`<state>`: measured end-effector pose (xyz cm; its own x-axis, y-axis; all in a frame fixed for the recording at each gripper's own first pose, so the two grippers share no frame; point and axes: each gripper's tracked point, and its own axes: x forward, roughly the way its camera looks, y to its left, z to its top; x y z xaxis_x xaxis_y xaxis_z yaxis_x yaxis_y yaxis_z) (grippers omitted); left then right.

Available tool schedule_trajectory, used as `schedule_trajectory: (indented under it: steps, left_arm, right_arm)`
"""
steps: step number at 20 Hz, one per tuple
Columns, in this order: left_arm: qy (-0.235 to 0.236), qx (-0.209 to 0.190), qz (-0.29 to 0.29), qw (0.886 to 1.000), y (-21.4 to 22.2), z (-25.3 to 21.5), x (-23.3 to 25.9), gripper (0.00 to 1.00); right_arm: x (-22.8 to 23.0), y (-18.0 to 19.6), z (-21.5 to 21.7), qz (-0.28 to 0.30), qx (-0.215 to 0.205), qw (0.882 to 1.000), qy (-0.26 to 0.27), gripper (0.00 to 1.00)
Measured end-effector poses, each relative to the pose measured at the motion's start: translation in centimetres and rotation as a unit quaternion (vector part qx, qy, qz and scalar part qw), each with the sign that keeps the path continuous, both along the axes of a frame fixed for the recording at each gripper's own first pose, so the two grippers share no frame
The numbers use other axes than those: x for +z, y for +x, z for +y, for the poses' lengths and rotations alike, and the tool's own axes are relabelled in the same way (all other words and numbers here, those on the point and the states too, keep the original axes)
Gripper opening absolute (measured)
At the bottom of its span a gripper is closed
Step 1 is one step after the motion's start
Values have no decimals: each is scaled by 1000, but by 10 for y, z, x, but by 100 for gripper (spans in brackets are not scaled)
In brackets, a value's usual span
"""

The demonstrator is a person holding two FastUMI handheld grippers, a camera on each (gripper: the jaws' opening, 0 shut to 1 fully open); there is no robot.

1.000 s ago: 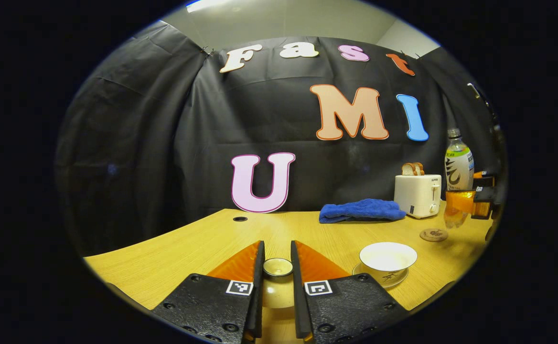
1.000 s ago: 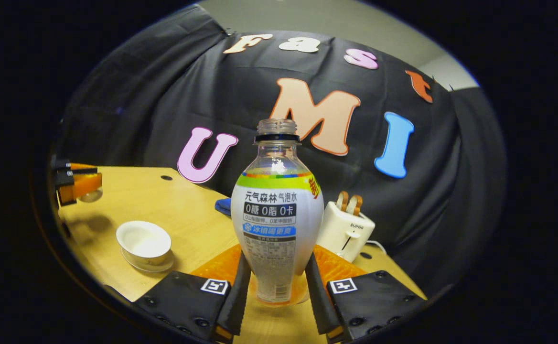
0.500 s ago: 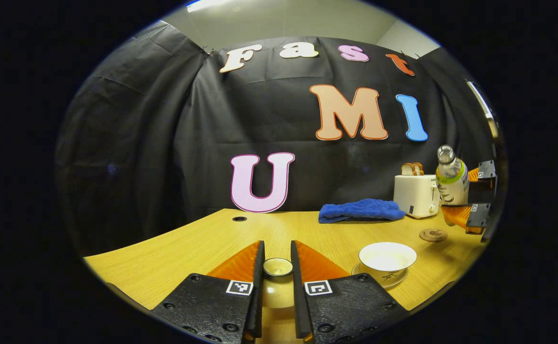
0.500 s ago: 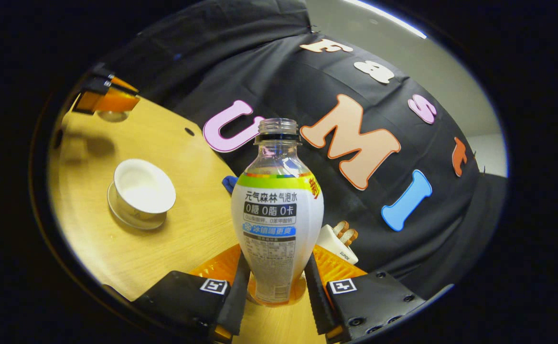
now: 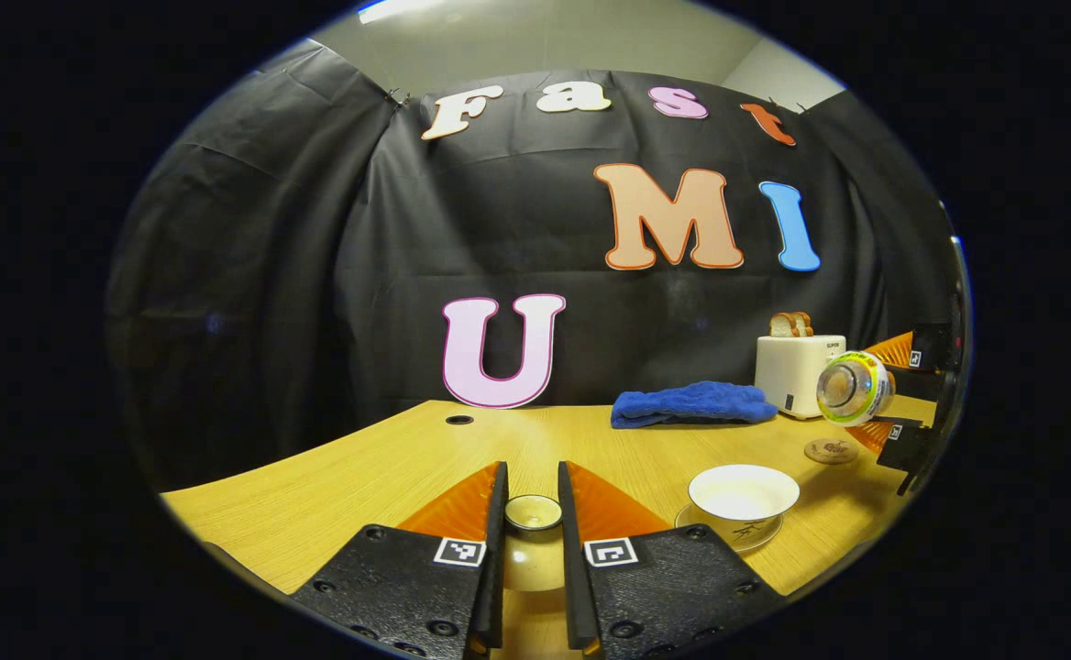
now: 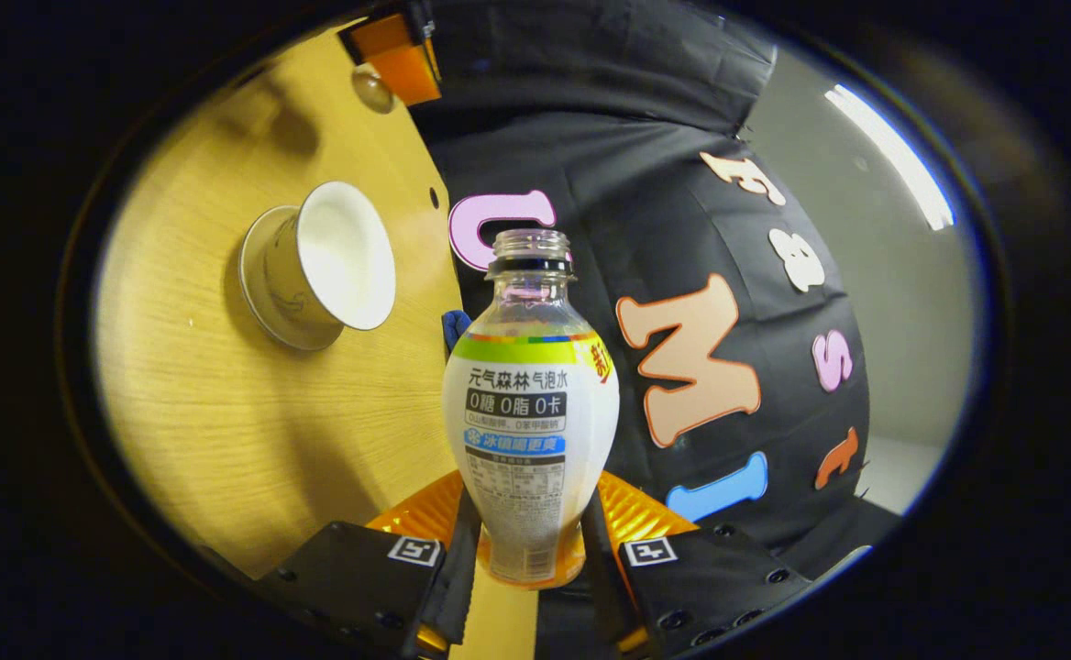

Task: Open the teacup lid with one hand, grasp the water bottle and pour water into the teacup with the other hand; after pouring, place the water bottle on the coaster and then close the teacup lid.

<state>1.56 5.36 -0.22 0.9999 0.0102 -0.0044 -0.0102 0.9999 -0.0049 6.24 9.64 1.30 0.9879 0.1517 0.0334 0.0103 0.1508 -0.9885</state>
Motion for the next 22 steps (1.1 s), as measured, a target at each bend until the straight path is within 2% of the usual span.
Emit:
schedule_trajectory:
  steps: [4,8,11,14,16,18,20,22]
  left_arm:
    - [0,0,0,1000,-1,0,0,25]
    - [0,1,1,1000,-1,-1,1,24]
    - [0,1,1,1000,-1,0,2,25]
    - [0,1,1,1000,0,0,1,25]
    - [0,1,1,1000,1,0,1,25]
    - [0,1,1,1000,1,0,1,24]
    - [0,1,2,1000,1,1,2,25]
    - [0,1,2,1000,2,0,2,25]
  right_arm:
    - [1,2,2,-21,4,998,-65,60]
    - [1,7,2,-45,6,991,-127,59]
    - [3,9,3,-57,7,987,-152,55]
    - [6,9,5,-72,11,980,-185,59]
    - [10,11,5,-77,15,976,-204,55]
    - [15,13,6,-86,16,971,-222,59]
    - [16,14,6,-88,16,970,-227,55]
    - [22,14,8,-105,17,965,-238,57]
